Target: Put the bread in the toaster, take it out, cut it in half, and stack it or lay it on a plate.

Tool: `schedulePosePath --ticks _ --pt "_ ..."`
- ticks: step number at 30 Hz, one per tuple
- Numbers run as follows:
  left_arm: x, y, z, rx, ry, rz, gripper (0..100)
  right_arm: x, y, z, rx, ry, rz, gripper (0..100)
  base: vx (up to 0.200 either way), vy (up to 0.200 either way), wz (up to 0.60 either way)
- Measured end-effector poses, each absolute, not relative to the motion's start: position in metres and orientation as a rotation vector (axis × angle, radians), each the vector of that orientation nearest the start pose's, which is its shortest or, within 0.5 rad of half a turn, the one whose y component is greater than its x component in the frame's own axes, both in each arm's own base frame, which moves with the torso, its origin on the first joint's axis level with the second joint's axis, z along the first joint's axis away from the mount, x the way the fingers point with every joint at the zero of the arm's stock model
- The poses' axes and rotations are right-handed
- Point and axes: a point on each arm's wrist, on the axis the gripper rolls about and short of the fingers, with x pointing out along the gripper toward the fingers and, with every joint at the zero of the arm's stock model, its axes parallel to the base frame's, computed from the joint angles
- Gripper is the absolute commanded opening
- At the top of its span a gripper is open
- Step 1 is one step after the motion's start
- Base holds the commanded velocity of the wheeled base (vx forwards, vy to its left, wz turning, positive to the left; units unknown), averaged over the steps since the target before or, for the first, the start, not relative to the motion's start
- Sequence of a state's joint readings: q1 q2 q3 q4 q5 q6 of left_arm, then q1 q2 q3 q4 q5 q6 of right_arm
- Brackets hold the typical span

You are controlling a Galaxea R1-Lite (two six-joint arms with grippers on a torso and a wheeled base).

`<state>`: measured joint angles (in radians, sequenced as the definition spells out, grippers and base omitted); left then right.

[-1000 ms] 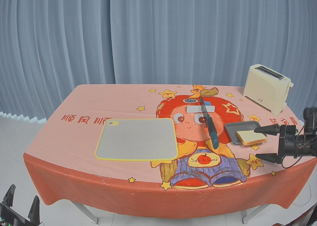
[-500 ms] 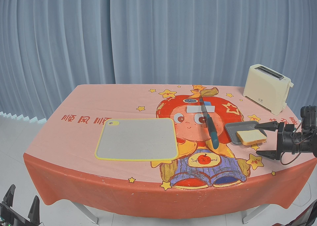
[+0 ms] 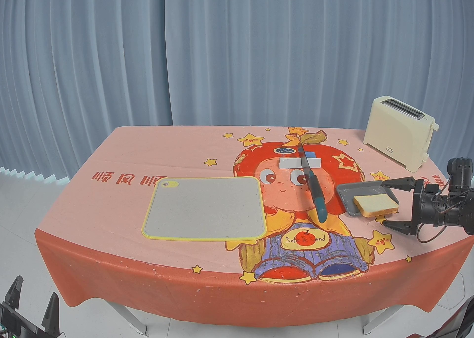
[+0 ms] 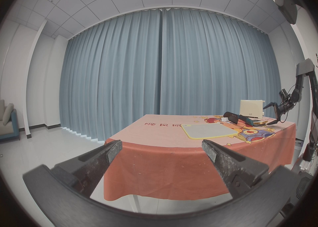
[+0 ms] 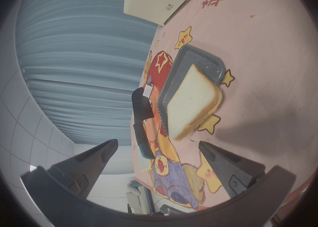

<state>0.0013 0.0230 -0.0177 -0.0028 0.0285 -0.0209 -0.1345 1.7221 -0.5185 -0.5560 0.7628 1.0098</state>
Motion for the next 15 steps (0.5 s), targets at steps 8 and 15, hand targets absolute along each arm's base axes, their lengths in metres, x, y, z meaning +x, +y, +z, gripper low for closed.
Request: schedulePosePath --ticks 8,15 --pt "-0.022 0.001 0.081 -0.021 0.002 0.030 100 0.263 -0.030 0.094 1.242 0.831 0.236 100 0.000 0.000 0.00" --pt "-0.022 0.001 0.081 -0.021 0.002 0.030 100 0.267 -0.033 0.090 1.250 0.833 0.222 100 0.000 0.000 0.00"
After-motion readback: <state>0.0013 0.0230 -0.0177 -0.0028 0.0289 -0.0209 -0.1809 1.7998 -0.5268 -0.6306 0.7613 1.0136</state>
